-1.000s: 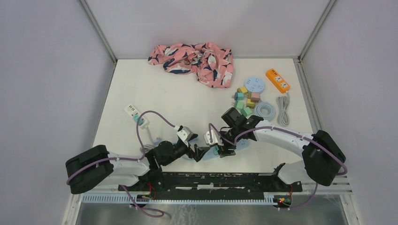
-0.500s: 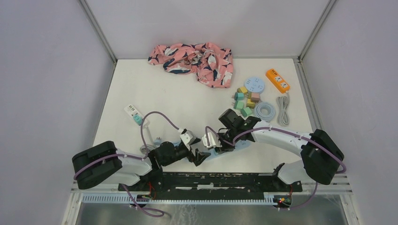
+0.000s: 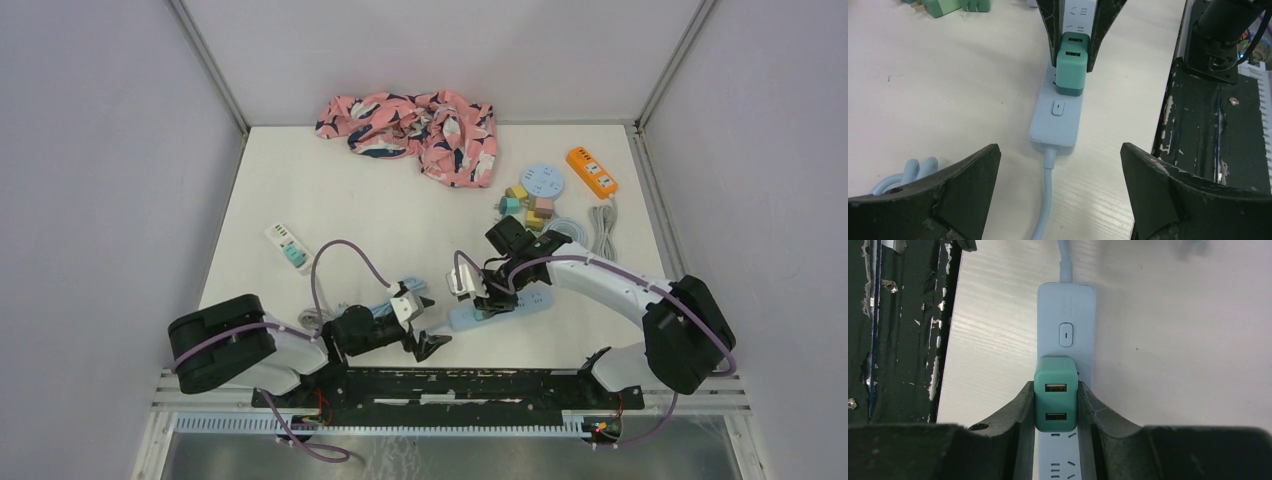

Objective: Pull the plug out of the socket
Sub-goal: Remove the plug from the socket.

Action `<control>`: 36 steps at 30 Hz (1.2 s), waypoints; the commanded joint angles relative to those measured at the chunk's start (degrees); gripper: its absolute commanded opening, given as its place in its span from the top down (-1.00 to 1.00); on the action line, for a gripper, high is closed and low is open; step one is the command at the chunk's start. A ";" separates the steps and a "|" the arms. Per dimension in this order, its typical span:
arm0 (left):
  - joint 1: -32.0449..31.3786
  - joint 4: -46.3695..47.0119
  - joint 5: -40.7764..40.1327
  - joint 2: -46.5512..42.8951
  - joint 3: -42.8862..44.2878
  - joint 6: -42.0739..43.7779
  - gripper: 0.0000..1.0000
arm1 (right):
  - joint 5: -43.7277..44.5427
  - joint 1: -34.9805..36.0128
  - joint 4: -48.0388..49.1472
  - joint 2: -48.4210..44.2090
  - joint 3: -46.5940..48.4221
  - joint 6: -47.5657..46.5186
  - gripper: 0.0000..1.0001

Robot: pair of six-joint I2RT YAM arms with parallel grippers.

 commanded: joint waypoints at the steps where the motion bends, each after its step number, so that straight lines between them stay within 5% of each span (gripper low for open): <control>1: -1.54 3.97 -1.67 1.67 2.06 7.31 -0.92 | -2.52 -1.99 -1.67 -2.12 2.70 -1.63 0.99; 15: -3.48 11.36 -0.39 13.89 5.34 13.25 -0.94 | -3.95 -3.15 -2.11 -2.27 2.43 -2.24 0.99; 36: -4.18 9.87 -1.19 18.67 8.53 16.17 -0.94 | -4.81 -3.21 -2.46 -2.10 2.41 -2.81 0.99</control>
